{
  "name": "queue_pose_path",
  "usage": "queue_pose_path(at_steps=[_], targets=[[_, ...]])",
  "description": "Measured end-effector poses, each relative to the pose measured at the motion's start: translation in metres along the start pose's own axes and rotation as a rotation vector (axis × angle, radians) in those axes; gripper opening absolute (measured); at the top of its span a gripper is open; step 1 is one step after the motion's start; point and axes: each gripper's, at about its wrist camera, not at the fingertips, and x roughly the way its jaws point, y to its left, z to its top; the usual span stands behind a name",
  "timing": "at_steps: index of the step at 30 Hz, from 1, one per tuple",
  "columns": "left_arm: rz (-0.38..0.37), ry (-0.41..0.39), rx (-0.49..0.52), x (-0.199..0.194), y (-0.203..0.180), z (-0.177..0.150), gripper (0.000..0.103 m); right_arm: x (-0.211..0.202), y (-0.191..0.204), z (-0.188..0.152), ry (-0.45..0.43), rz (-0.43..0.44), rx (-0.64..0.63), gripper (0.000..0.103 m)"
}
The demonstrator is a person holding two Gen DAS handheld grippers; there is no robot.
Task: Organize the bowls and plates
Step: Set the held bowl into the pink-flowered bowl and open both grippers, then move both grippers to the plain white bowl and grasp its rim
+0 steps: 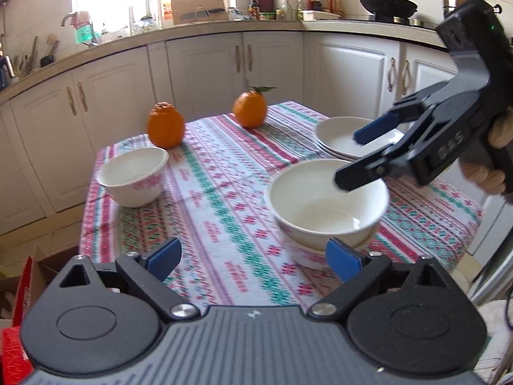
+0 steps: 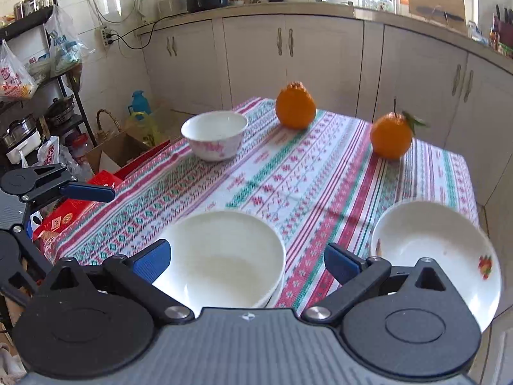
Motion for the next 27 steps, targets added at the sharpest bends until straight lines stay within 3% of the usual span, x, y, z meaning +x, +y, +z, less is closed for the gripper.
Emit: queue_pose_path(at_steps=[10,19,27], targets=[[0.206,-0.047,-0.06,0.026,0.067,0.021,0.097,0.02,0.015,0.089,0.0,0.055,-0.199,0.103],[0.242,-0.028,-0.103,0.077,0.1,0.033,0.097,0.091,0.003,0.152,0.089,0.176,-0.231,0.103],[0.228,0.013,-0.119,0.12,0.116,0.032,0.097,0.168,-0.004,0.174,0.177,0.265,-0.221,0.103]])
